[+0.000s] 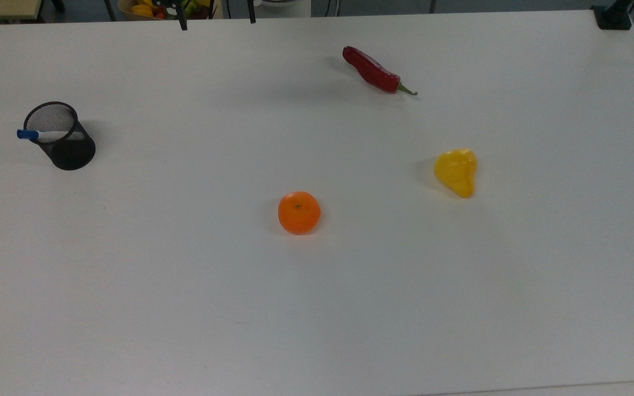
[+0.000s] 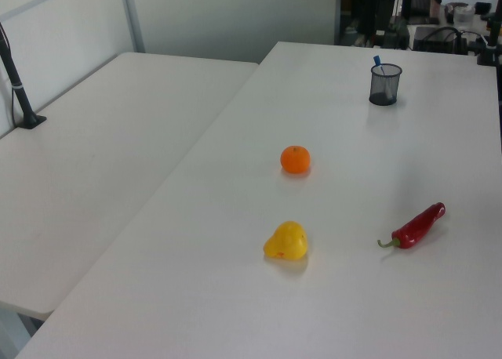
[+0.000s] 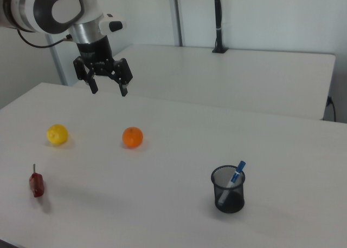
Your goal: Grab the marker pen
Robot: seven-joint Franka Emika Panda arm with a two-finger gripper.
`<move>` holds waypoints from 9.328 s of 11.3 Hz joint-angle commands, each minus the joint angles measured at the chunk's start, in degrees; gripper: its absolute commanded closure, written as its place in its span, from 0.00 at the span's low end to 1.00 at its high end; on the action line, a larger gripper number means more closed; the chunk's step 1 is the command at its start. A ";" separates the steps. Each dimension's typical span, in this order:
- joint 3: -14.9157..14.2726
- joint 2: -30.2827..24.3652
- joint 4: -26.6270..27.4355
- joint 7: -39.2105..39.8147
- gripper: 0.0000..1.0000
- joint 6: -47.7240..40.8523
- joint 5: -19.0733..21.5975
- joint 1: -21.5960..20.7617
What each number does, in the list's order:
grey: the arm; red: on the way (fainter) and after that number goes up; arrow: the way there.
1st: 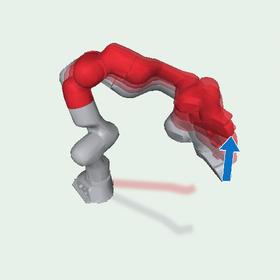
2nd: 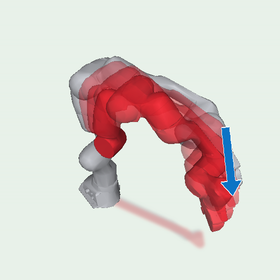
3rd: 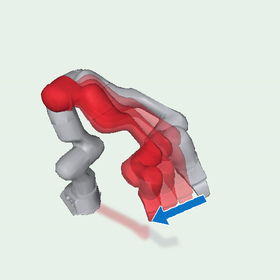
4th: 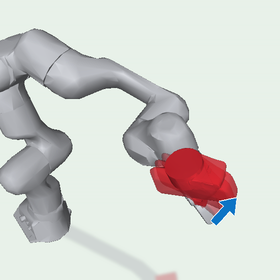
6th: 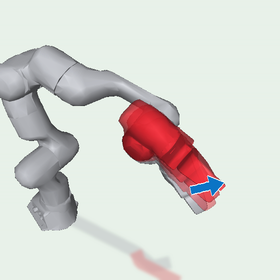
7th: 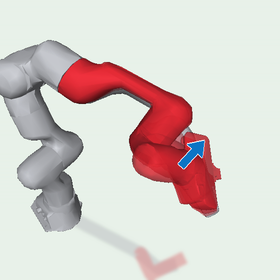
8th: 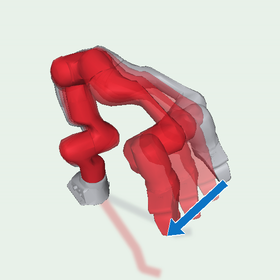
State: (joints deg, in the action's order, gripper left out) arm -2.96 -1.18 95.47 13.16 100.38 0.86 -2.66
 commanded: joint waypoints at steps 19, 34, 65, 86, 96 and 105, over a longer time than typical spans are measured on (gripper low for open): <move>-1.08 1.09 0.42 -0.07 0.00 1.75 -0.68 4.59; -15.50 14.00 3.14 -11.23 0.13 35.66 -2.00 9.96; -15.50 16.40 8.50 -11.32 1.00 49.12 -5.34 12.16; 10.69 9.87 9.29 -9.73 1.00 7.02 -1.83 6.02; 11.31 20.43 10.60 -13.07 1.00 15.36 -0.94 -2.52; 11.31 20.70 13.07 -14.13 0.30 20.74 -1.56 -2.70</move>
State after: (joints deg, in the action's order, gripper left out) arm 8.50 20.77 107.45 0.51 120.26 -0.33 -5.38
